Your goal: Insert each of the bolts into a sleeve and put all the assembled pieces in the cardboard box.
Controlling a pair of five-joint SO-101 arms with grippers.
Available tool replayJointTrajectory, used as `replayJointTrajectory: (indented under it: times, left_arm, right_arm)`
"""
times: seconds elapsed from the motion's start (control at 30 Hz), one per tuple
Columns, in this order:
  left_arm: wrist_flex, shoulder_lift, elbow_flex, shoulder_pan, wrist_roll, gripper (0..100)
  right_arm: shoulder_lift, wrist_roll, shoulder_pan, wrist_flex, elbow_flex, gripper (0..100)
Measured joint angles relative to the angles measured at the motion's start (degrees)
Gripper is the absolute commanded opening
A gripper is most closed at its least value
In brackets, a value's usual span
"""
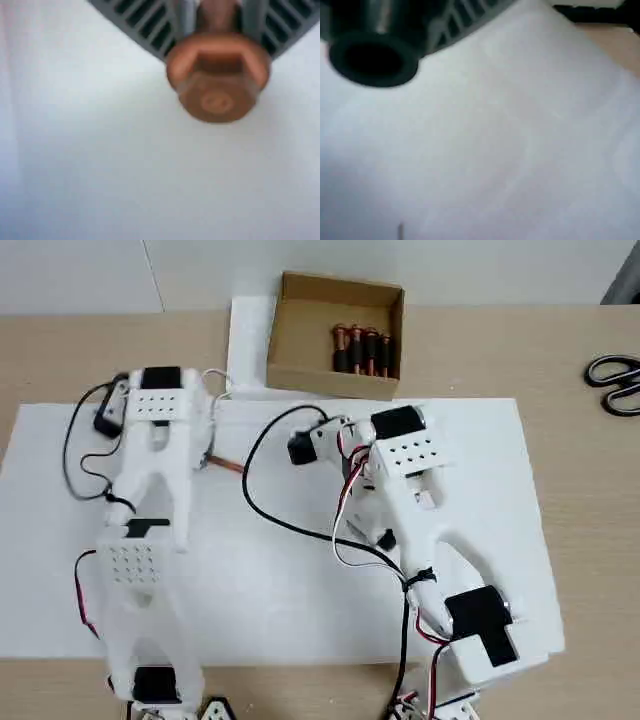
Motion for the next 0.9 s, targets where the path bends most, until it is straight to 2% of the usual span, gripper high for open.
replayJointTrajectory:
  times: [0.23, 0.5, 0.9]
  left_arm:
    - [0.0, -10.1, 0.0, 3.3, -14.9, 1]
    - [-0.4, -18.6, 0.0, 3.5, -26.0, 1]
    - [0.6, -31.6, 0.0, 8.8, -44.4, 1]
  right_arm:
    - [-3.8, -0.3, 0.0, 2.1, -4.5, 0.5]
    - [-10.5, -1.9, 0.0, 2.1, -4.5, 0.5]
    - [-24.2, -12.7, -3.7, 3.2, -4.5, 0.6]
